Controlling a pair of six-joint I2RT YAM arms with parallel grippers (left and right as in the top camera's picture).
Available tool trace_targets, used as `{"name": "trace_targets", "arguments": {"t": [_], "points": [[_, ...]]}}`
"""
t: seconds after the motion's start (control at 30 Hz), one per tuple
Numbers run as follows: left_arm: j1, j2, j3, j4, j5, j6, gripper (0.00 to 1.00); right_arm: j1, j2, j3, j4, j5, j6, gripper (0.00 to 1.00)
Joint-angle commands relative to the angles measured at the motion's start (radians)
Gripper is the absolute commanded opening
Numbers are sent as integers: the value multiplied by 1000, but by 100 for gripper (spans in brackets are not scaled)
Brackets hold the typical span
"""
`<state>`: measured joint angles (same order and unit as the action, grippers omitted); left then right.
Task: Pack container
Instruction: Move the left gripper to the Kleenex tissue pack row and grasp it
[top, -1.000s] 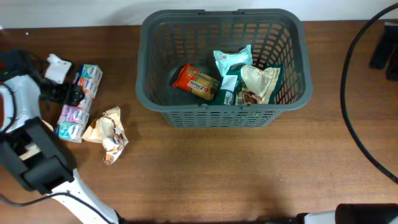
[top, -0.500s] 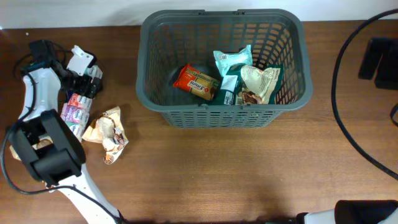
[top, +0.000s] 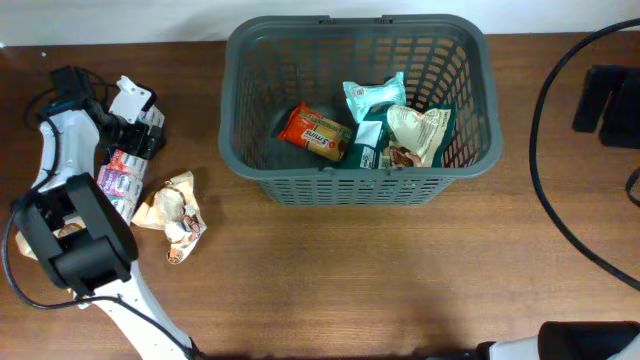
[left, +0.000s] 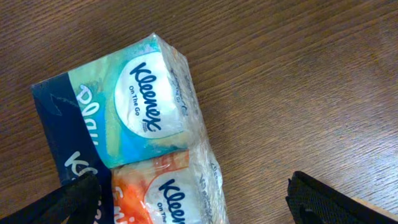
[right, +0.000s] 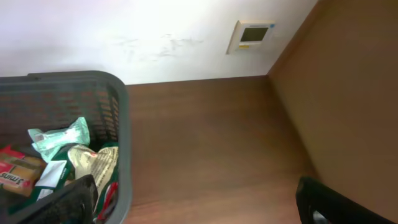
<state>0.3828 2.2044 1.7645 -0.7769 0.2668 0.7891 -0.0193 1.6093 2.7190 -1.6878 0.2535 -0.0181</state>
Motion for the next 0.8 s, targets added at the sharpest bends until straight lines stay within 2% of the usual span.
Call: {"name": "trace_targets", "arguments": {"t": [0.0, 0.33, 0.77], "points": [[0, -4, 9, -16, -29, -18, 91, -7, -6, 0, 0, -14, 13, 99], [-1, -16, 33, -16, -104, -33, 91, -7, -6, 0, 1, -14, 13, 99], [0, -5, 50, -19, -106, -43, 89, -7, -6, 0, 11, -14, 13, 99]]}}
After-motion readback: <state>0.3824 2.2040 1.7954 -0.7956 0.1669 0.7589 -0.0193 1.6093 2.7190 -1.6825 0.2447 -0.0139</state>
